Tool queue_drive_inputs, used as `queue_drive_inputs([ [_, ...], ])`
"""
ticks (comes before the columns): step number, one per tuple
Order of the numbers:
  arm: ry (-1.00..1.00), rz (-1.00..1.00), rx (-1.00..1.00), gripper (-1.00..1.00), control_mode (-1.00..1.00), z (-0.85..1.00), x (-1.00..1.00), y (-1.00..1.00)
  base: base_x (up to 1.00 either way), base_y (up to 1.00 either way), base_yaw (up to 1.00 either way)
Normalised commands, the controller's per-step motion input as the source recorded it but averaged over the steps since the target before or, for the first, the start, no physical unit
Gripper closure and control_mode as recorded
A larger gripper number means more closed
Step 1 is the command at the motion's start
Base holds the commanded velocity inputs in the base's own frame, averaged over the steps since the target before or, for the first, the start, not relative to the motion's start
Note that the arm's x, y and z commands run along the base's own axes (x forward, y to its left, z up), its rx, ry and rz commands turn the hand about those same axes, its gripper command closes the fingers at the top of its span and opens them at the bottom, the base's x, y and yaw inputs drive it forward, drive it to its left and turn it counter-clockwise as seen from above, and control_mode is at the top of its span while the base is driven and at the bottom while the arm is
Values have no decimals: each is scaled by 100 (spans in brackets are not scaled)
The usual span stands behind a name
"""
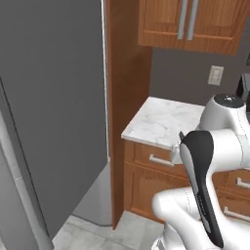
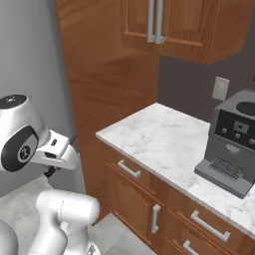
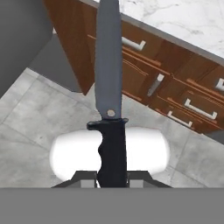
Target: Retrieve the butter from the fridge and place it on a plate on the dining table. Then retrieve the butter knife by the fridge and place it near the plate.
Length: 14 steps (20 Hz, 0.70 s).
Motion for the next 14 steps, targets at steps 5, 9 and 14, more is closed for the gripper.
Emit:
queue_drive_inputs([
  [5, 0, 0, 0, 100, 100, 0, 0, 0, -91, 7, 0],
  [9, 0, 0, 0, 100, 100, 0, 0, 0, -88, 5, 15],
  [14, 0, 0, 0, 100, 100, 0, 0, 0, -90, 0, 37],
])
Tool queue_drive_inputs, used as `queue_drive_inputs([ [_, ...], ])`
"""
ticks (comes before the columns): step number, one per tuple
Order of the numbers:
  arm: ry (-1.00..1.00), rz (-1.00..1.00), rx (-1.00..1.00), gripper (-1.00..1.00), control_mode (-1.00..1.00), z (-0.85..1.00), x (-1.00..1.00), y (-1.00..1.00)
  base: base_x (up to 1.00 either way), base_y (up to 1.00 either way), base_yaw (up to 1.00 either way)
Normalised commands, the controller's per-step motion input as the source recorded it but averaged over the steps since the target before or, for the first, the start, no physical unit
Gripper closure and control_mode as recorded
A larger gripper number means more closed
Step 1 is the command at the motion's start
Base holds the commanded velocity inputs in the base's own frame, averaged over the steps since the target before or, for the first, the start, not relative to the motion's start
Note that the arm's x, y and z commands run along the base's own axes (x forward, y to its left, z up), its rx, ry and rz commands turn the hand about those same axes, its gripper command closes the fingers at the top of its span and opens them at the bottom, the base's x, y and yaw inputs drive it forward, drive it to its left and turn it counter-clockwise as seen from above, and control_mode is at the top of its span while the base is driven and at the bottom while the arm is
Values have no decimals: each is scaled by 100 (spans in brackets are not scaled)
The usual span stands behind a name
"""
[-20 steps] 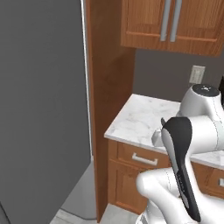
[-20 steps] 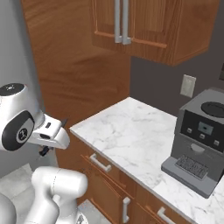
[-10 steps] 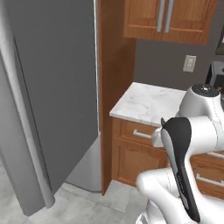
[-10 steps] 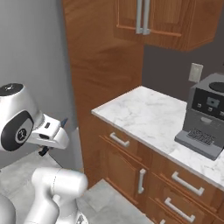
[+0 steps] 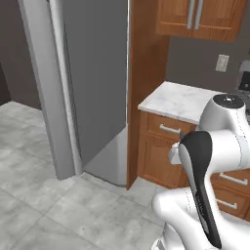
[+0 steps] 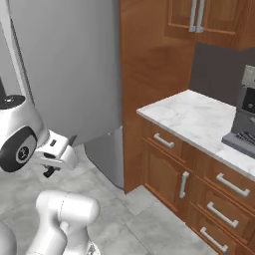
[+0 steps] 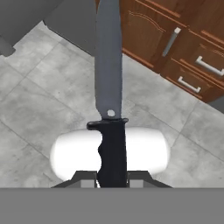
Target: Retrieve the butter from the fridge and place it on a plate on the dining table. Then retrieve the butter knife by the fridge and place it near the plate.
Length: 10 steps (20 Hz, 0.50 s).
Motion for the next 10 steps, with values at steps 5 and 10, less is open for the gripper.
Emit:
queue_drive_inputs([
  [5, 0, 0, 0, 100, 100, 0, 0, 0, -67, 0, 61],
  [10, 0, 0, 0, 100, 100, 0, 0, 0, -53, 0, 68],
])
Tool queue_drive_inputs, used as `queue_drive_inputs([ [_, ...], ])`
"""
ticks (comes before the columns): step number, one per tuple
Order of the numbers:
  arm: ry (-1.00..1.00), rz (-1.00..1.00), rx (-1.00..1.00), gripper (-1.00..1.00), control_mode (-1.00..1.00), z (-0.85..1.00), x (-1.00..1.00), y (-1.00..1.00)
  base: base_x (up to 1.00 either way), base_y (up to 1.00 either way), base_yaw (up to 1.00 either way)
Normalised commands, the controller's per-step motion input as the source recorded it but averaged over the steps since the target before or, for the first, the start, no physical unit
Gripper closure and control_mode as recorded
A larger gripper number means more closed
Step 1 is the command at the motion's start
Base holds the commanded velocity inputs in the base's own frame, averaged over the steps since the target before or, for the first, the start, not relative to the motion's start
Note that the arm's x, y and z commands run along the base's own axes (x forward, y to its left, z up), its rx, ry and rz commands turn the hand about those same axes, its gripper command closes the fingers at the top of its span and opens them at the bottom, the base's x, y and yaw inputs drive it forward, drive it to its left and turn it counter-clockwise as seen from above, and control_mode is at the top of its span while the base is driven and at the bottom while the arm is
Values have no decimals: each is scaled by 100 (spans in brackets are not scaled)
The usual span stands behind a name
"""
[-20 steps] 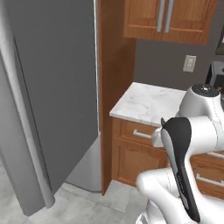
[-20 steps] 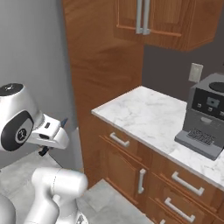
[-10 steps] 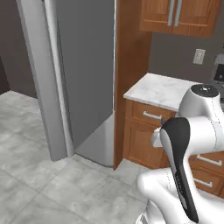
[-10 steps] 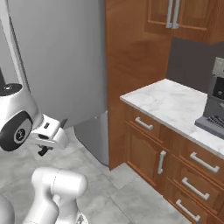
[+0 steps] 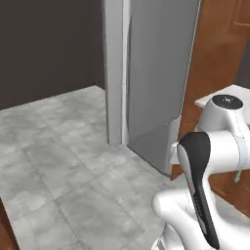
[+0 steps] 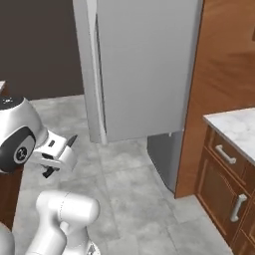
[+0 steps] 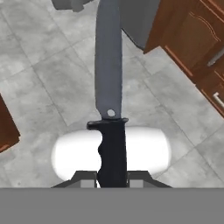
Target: Retrieve the butter from the fridge and place it on a plate on the dining table. Then retrieve the butter knife by the fridge and place it near the plate.
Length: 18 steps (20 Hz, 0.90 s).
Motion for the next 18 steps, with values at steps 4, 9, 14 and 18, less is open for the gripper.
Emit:
queue_drive_inputs([
  [4, 0, 0, 0, 100, 100, 0, 0, 0, -42, 0, 73],
  [9, 0, 0, 0, 100, 100, 0, 0, 0, -33, 6, 74],
  [14, 0, 0, 0, 100, 100, 0, 0, 0, -3, 33, 48],
  [18, 0, 0, 0, 100, 100, 0, 0, 0, 14, 16, 0],
])
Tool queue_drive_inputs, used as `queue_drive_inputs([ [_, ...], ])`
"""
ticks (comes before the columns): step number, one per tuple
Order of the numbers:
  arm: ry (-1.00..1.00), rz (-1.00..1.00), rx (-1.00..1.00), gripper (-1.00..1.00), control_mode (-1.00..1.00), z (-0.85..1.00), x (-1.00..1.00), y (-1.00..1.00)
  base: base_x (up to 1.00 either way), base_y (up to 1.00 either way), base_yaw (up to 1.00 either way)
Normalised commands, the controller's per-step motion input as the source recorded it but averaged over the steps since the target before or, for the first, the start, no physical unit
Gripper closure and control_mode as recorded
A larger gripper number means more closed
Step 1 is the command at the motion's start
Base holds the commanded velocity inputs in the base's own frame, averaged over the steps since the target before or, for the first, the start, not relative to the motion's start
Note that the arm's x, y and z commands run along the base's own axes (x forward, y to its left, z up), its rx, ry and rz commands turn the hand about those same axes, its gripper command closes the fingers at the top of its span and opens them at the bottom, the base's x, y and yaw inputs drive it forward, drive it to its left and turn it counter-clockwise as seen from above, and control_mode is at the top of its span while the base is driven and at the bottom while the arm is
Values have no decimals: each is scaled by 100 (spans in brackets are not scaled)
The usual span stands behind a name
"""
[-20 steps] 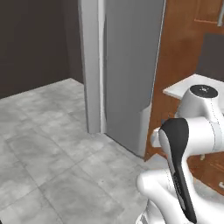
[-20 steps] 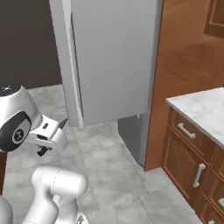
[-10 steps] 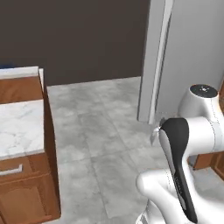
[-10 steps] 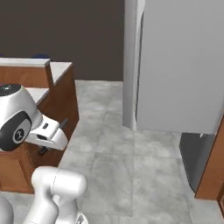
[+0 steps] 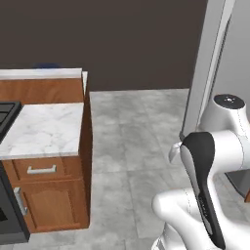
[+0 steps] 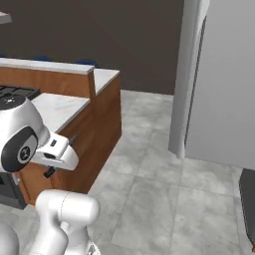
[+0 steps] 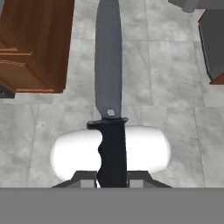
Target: Retrieve the butter from the fridge and place it on a plate on the dining table. Then retrieve the butter knife by the fridge and place it near the plate.
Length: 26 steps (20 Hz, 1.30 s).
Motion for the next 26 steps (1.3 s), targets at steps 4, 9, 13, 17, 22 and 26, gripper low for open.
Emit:
queue_drive_inputs([
  [4, 0, 0, 0, 100, 100, 0, 0, 0, 67, 50, -18],
  [9, 0, 0, 0, 100, 100, 0, 0, 0, 88, 81, -34],
  [13, 0, 0, 0, 100, 100, 0, 0, 0, 77, 28, -36],
  [17, 0, 0, 0, 100, 100, 0, 0, 0, 18, -1, -8],
  [22, 0, 0, 0, 100, 100, 0, 0, 0, 22, -1, 0],
  [26, 0, 0, 0, 100, 100, 0, 0, 0, 71, -4, 0],
])
